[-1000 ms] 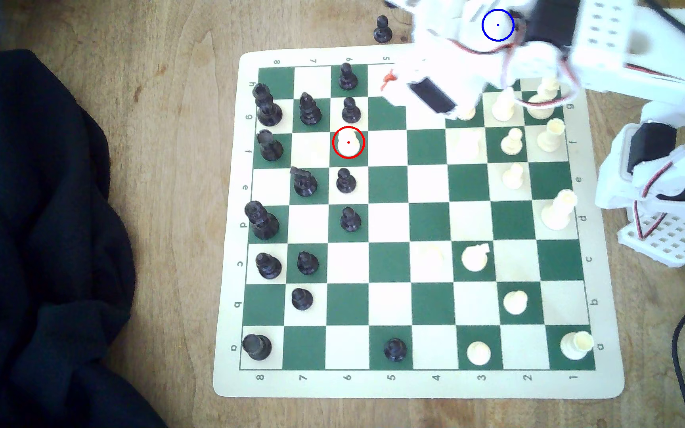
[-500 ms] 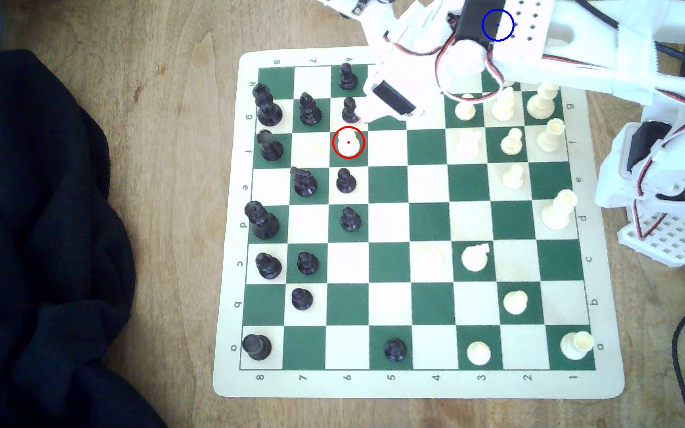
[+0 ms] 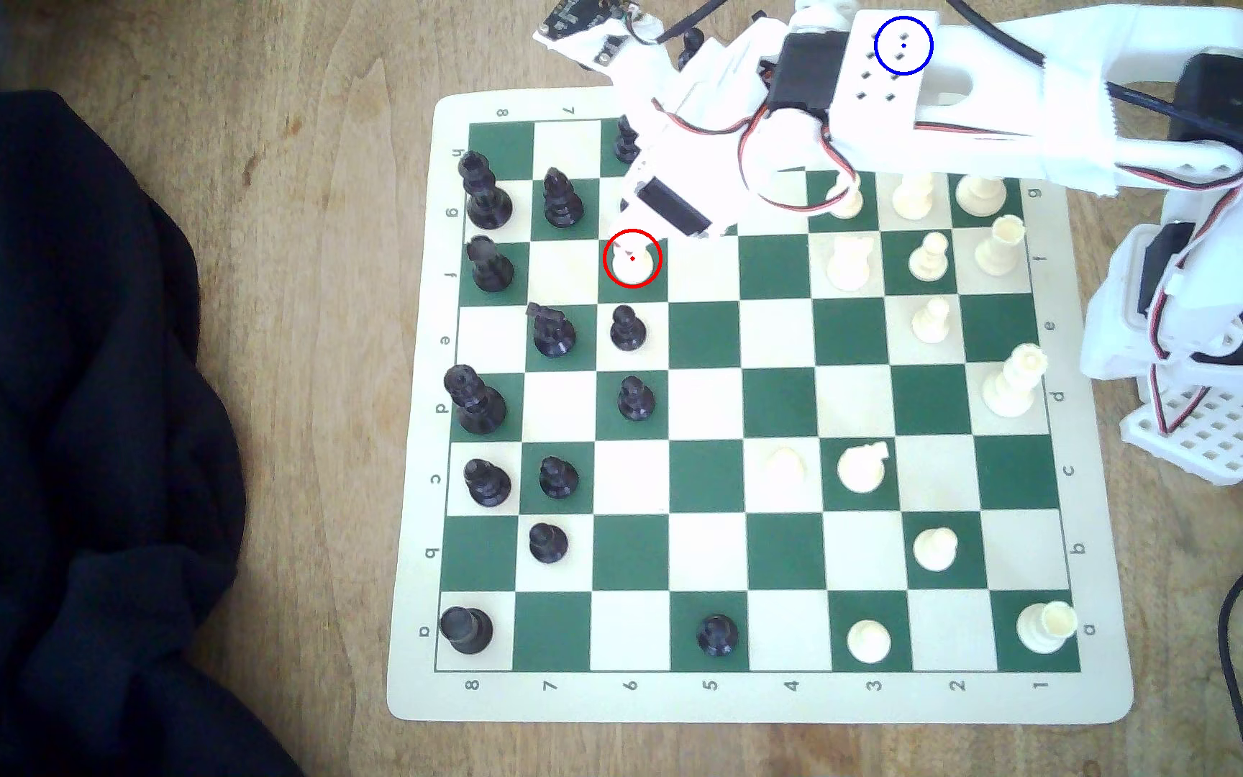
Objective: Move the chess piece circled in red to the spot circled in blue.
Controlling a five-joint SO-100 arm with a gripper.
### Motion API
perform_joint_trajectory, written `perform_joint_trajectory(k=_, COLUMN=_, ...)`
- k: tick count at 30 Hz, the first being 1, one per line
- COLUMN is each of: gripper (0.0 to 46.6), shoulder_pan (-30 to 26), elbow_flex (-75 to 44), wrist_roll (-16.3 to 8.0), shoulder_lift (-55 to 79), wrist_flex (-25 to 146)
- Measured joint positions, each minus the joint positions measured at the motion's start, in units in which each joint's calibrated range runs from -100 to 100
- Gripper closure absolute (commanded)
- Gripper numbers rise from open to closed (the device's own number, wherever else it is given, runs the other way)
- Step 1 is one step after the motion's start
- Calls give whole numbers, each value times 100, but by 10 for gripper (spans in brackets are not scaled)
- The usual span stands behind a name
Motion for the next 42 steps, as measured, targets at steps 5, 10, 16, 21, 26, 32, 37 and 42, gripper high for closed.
perform_joint_trajectory(k=5, gripper=346, shoulder_pan=-29, elbow_flex=-99, wrist_roll=0, shoulder_lift=335, wrist_flex=-231)
perform_joint_trajectory(k=10, gripper=347, shoulder_pan=-29, elbow_flex=-99, wrist_roll=-49, shoulder_lift=486, wrist_flex=-390)
perform_joint_trajectory(k=16, gripper=349, shoulder_pan=-29, elbow_flex=-108, wrist_roll=-49, shoulder_lift=762, wrist_flex=-430)
perform_joint_trajectory(k=21, gripper=349, shoulder_pan=-29, elbow_flex=-108, wrist_roll=-49, shoulder_lift=788, wrist_flex=-438)
perform_joint_trajectory(k=26, gripper=349, shoulder_pan=-103, elbow_flex=-108, wrist_roll=-68, shoulder_lift=813, wrist_flex=-510)
perform_joint_trajectory(k=32, gripper=355, shoulder_pan=-103, elbow_flex=-108, wrist_roll=-78, shoulder_lift=922, wrist_flex=-510)
perform_joint_trajectory(k=37, gripper=424, shoulder_pan=-103, elbow_flex=-108, wrist_roll=-78, shoulder_lift=922, wrist_flex=-510)
perform_joint_trajectory(k=42, gripper=451, shoulder_pan=-103, elbow_flex=-108, wrist_roll=-78, shoulder_lift=922, wrist_flex=-510)
